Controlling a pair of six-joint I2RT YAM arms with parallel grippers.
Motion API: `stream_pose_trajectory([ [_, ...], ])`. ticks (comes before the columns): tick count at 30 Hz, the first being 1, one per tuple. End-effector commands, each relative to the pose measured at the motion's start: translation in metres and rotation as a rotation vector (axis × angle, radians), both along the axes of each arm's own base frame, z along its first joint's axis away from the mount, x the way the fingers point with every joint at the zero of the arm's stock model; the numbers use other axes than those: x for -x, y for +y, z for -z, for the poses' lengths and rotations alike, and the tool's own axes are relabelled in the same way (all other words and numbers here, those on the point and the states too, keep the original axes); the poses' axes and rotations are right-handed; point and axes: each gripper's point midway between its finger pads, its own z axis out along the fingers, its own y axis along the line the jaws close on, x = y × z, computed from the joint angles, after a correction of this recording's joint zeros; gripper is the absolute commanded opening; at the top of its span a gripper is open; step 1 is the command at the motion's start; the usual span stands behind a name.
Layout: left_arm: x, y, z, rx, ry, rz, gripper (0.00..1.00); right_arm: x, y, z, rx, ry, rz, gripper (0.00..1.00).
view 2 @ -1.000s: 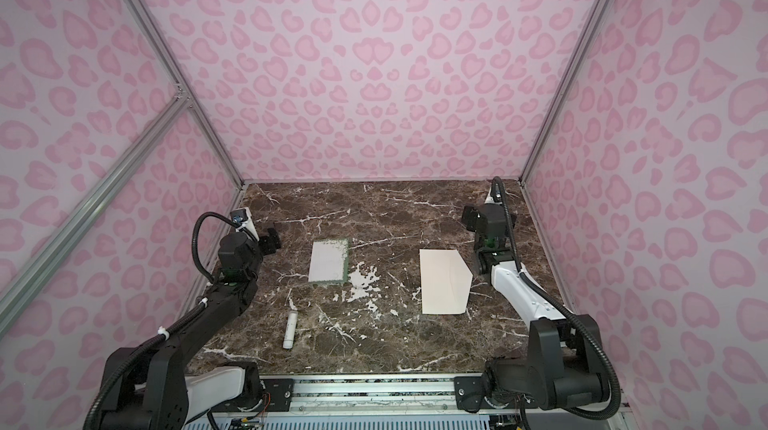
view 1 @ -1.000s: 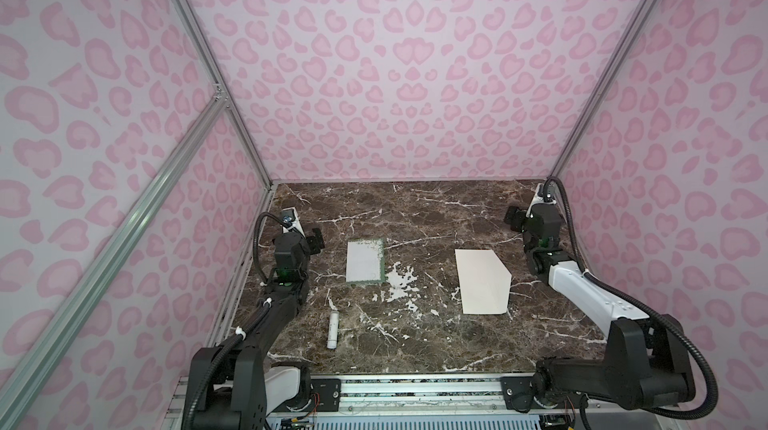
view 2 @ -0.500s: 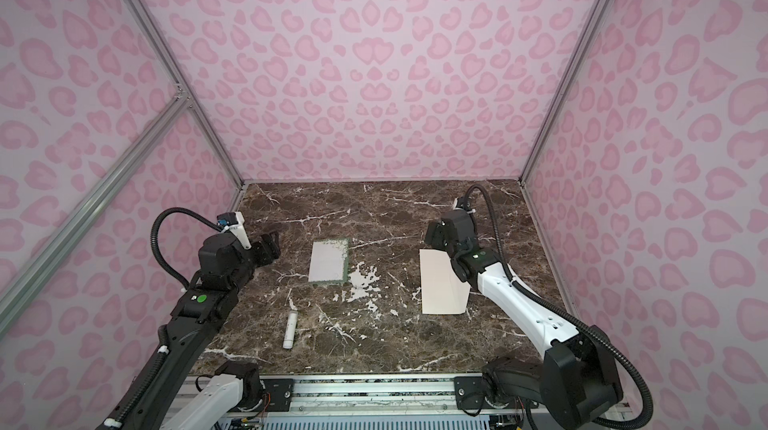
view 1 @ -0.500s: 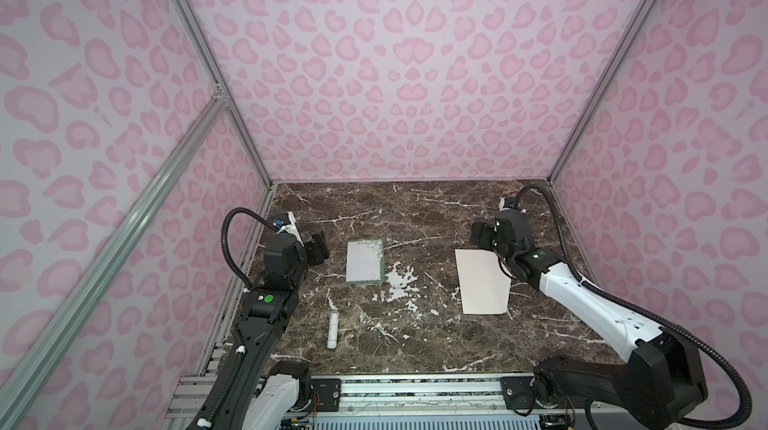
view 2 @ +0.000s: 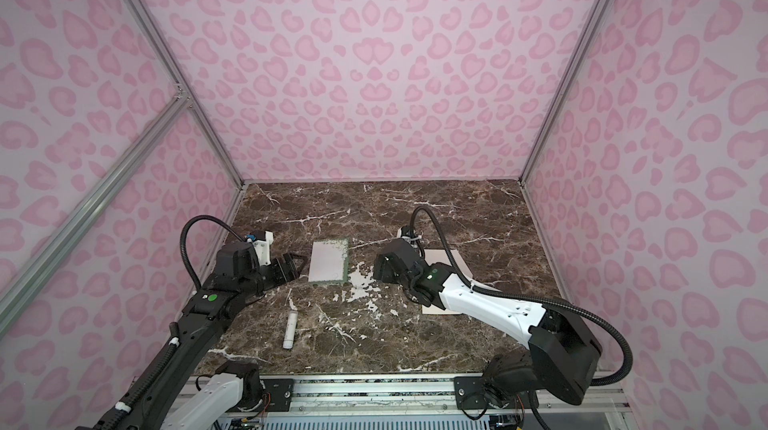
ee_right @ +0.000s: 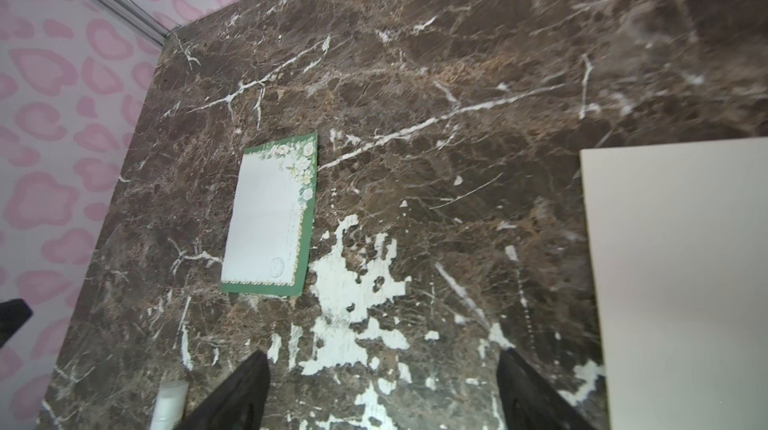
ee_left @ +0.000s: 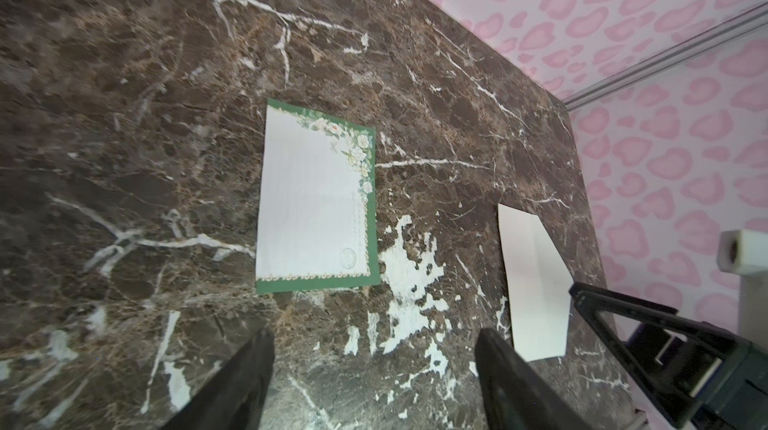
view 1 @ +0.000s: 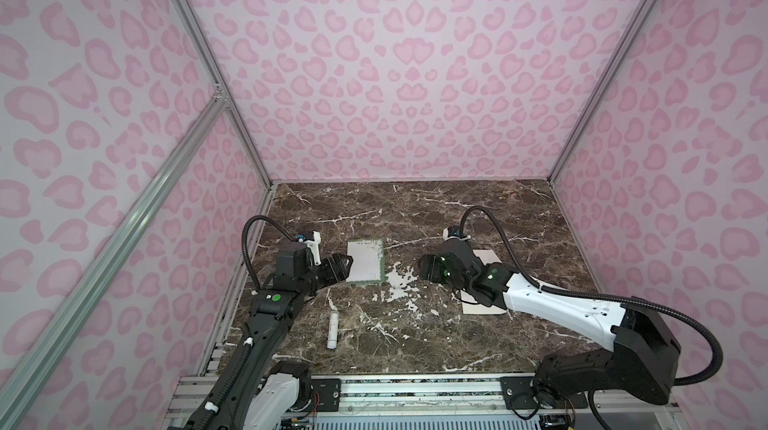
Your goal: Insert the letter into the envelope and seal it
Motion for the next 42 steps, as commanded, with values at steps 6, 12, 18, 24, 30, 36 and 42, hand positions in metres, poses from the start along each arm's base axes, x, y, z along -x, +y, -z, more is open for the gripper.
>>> stream_pose_trajectory([
  [6, -0.025, -0.022, 0.002, 0.062, 0.044, 0.095, 0.78, 0.006, 0.061, 0.013, -0.175, 0.102, -0.026, 0.82],
  [12, -0.038, -0.026, 0.028, 0.044, 0.113, 0.118, 0.77, 0.004, 0.092, 0.025, -0.263, 0.172, -0.030, 0.78],
  [18, -0.050, -0.030, 0.061, 0.023, 0.197, 0.155, 0.77, -0.001, 0.117, 0.040, -0.340, 0.218, -0.027, 0.75],
  [24, -0.066, -0.031, 0.082, 0.002, 0.253, 0.163, 0.76, -0.006, 0.137, 0.059, -0.420, 0.275, -0.020, 0.69],
  [30, -0.080, -0.032, 0.094, -0.007, 0.268, 0.168, 0.76, -0.011, 0.138, 0.070, -0.426, 0.299, -0.013, 0.68],
  [36, -0.088, -0.035, 0.108, -0.005, 0.297, 0.181, 0.75, -0.015, 0.133, 0.080, -0.448, 0.327, 0.009, 0.67],
  [42, -0.090, -0.035, 0.117, -0.009, 0.312, 0.188, 0.72, -0.017, 0.135, 0.085, -0.462, 0.345, 0.011, 0.67],
])
